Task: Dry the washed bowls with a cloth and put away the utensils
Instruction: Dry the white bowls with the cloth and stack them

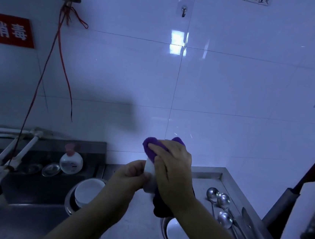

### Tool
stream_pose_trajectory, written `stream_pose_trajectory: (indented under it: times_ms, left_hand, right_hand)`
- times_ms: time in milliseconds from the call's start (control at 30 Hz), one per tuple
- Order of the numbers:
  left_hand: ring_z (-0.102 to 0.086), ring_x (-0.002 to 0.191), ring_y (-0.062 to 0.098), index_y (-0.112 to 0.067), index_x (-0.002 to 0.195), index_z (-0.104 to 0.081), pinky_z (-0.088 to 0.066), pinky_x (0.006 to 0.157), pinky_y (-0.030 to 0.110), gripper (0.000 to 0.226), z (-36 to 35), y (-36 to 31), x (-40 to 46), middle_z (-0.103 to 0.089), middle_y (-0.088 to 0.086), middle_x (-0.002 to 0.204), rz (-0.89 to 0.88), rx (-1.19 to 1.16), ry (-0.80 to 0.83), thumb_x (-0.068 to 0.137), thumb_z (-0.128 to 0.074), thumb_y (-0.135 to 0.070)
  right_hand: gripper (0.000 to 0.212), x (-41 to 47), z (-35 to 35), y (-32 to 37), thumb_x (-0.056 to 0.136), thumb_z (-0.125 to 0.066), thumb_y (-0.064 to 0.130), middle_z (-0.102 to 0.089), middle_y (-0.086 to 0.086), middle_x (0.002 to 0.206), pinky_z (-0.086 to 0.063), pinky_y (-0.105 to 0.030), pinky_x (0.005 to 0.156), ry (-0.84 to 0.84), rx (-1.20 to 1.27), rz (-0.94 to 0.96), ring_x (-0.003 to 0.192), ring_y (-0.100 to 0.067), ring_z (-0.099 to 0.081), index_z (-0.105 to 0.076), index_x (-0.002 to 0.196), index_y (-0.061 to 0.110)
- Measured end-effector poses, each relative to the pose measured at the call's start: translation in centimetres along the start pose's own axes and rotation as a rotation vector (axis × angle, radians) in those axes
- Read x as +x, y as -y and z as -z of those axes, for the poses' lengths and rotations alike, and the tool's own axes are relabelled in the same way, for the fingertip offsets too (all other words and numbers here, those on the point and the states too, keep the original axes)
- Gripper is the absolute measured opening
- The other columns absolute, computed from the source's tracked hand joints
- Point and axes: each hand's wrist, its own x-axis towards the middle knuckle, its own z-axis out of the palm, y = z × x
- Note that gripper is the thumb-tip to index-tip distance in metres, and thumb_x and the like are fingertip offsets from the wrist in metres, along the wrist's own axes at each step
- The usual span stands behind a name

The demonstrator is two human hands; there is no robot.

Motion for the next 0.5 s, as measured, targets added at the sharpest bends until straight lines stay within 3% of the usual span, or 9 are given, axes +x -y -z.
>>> stream_pose_trajectory:
  times_ms: [133, 233, 300, 367, 433, 500]
  left_hand:
    - [-0.064, 0.097, 0.027, -0.01, 0.106, -0.066, -0.052, 0.074, 0.03, 0.024, 0.8, -0.6, 0.2, -0.07, 0.01, 0.102, -0.053, -0.047, 0.02, 0.089, -0.05, -0.005]
    - [-0.065, 0.093, 0.023, -0.014, 0.101, -0.069, -0.053, 0.069, 0.024, 0.025, 1.0, -0.9, 0.2, -0.071, 0.009, 0.101, -0.079, -0.116, 0.041, 0.079, -0.056, -0.014]
    - [-0.067, 0.09, 0.02, -0.014, 0.1, -0.069, -0.054, 0.069, 0.024, 0.029, 1.2, -1.1, 0.4, -0.071, 0.009, 0.101, -0.083, -0.187, 0.042, 0.074, -0.056, -0.018]
    - [-0.068, 0.088, 0.018, -0.011, 0.1, -0.068, -0.056, 0.068, 0.025, 0.03, 1.4, -1.1, 0.7, -0.072, 0.009, 0.1, -0.081, -0.296, 0.022, 0.074, -0.054, -0.016]
    - [-0.069, 0.086, 0.019, -0.008, 0.1, -0.066, -0.058, 0.07, 0.028, 0.029, 1.5, -1.1, 1.0, -0.073, 0.01, 0.098, -0.083, -0.422, -0.005, 0.075, -0.052, -0.014]
    - [-0.07, 0.084, 0.019, -0.006, 0.101, -0.065, -0.059, 0.07, 0.029, 0.029, 1.5, -1.1, 1.2, -0.074, 0.01, 0.096, -0.093, -0.492, -0.02, 0.077, -0.051, -0.013]
  right_hand:
    - [0.04, 1.7, 0.5, -0.6, 0.093, -0.034, 0.022, -0.063, 0.013, 0.11, -0.04, -0.027, 0.094, 0.058, 0.237, -0.299, 0.106, -0.005, -0.05, -0.068, 0.113, 0.021]
    - [0.038, 1.8, 0.4, -0.7, 0.099, -0.04, 0.014, -0.068, 0.017, 0.106, -0.047, -0.035, 0.097, -0.009, 0.578, -0.657, 0.106, -0.008, -0.059, -0.072, 0.101, 0.034]
    - [0.04, 1.1, 0.2, -0.4, 0.1, -0.039, 0.016, -0.069, 0.014, 0.104, -0.049, -0.038, 0.095, -0.055, 0.616, -0.765, 0.104, -0.013, -0.061, -0.069, 0.096, 0.043]
    - [0.033, 0.1, 0.0, -0.1, 0.101, -0.037, 0.024, -0.065, 0.016, 0.109, -0.047, -0.036, 0.095, -0.069, 0.478, -0.684, 0.106, -0.011, -0.057, -0.063, 0.109, 0.043]
    - [0.038, -0.7, -0.3, -0.2, 0.098, -0.031, 0.029, -0.06, 0.01, 0.116, -0.043, -0.031, 0.097, -0.057, 0.256, -0.523, 0.108, -0.008, -0.05, -0.055, 0.128, 0.031]
    - [0.043, -0.9, -0.3, -0.1, 0.097, -0.031, 0.027, -0.058, -0.001, 0.12, -0.044, -0.032, 0.093, -0.102, 0.093, -0.389, 0.106, -0.01, -0.046, -0.053, 0.133, 0.018]
